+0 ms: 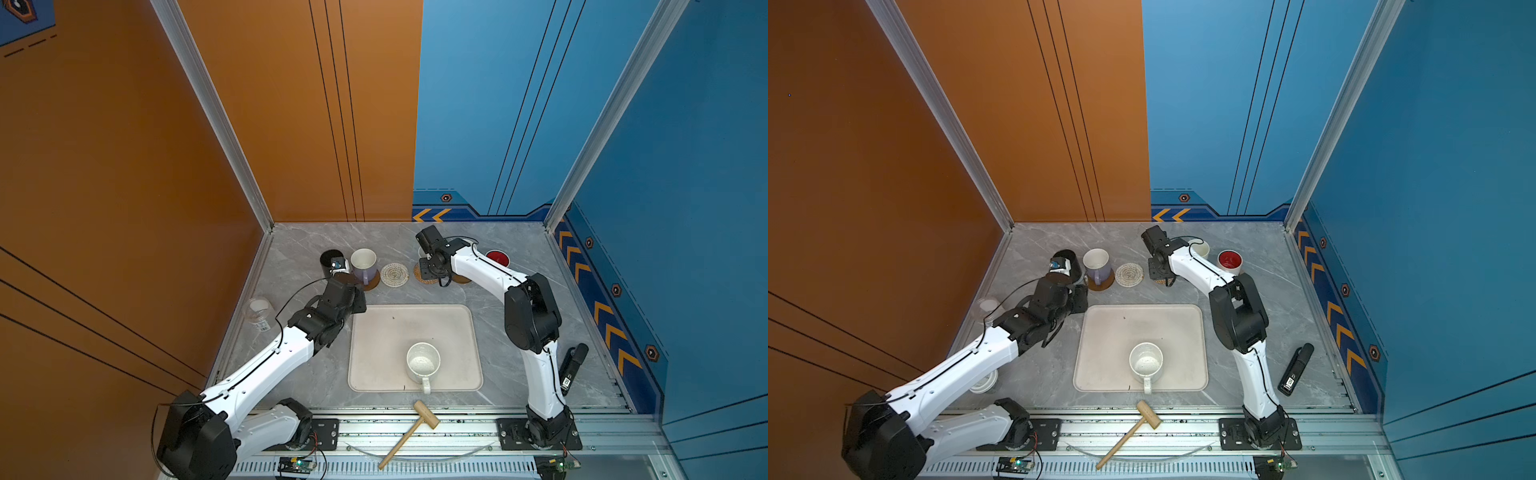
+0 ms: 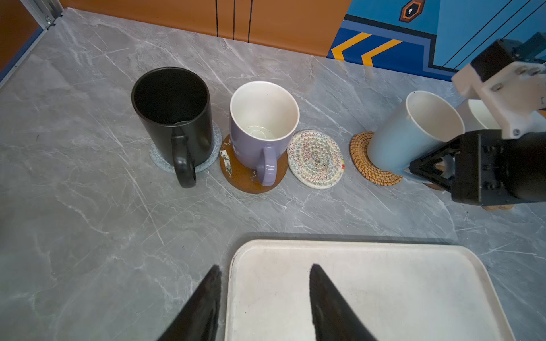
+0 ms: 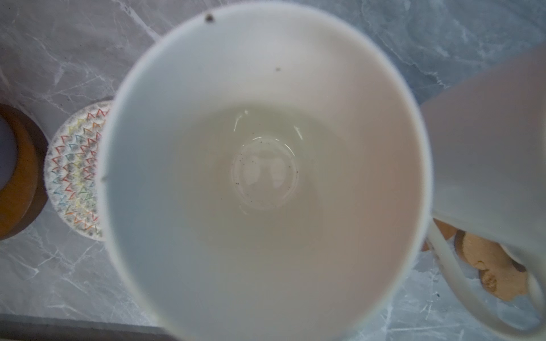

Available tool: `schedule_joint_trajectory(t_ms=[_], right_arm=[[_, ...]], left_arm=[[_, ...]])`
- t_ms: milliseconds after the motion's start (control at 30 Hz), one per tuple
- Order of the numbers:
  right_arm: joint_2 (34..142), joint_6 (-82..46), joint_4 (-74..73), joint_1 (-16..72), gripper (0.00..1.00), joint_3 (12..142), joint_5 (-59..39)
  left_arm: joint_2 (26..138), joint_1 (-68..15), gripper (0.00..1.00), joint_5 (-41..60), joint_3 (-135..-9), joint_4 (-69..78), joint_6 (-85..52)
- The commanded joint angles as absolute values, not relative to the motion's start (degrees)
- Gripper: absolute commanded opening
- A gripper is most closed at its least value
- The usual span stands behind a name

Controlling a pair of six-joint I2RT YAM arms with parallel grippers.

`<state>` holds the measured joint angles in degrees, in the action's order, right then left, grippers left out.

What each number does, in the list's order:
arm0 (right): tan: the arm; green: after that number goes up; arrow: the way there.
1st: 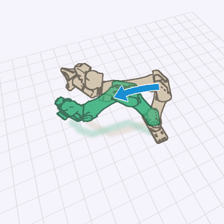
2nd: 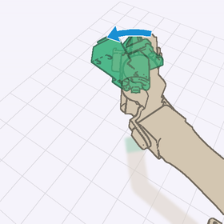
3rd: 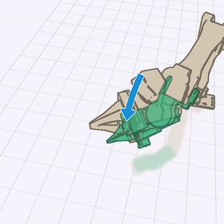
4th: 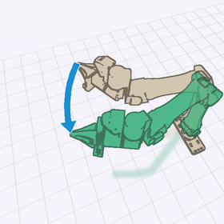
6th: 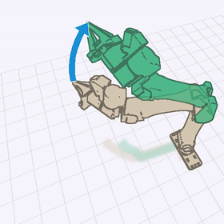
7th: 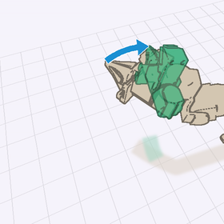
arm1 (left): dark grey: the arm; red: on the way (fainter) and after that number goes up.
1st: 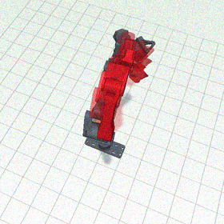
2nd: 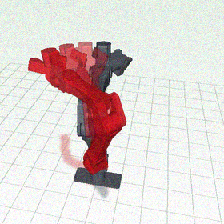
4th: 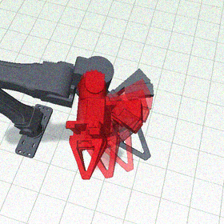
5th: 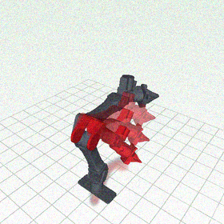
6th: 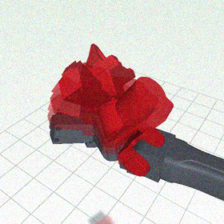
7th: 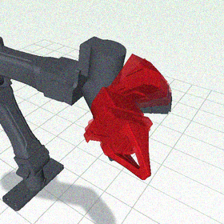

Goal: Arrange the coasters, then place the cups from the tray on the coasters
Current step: 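Lift the blue-handled mug and carry it over the rattan coaster with right gripper, then lower the blue-handled mug onto the rattan coaster with right gripper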

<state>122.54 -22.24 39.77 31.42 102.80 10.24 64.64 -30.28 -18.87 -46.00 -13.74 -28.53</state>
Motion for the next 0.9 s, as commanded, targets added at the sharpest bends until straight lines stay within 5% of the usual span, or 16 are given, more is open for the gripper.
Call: schedule_joint_trajectory(t_ms=[0, 867], right_arm=[[121.9, -21.4, 36.4, 31.1, 0.00, 104.9, 10.9], [123.1, -22.4, 35.3, 31.0, 0.00, 100.9, 11.1]], left_arm=[[65.0, -29.7, 0.50, -19.2, -47.6, -14.4, -28.4], [64.7, -29.8, 0.50, -19.3, -47.5, -15.3, -28.5]])
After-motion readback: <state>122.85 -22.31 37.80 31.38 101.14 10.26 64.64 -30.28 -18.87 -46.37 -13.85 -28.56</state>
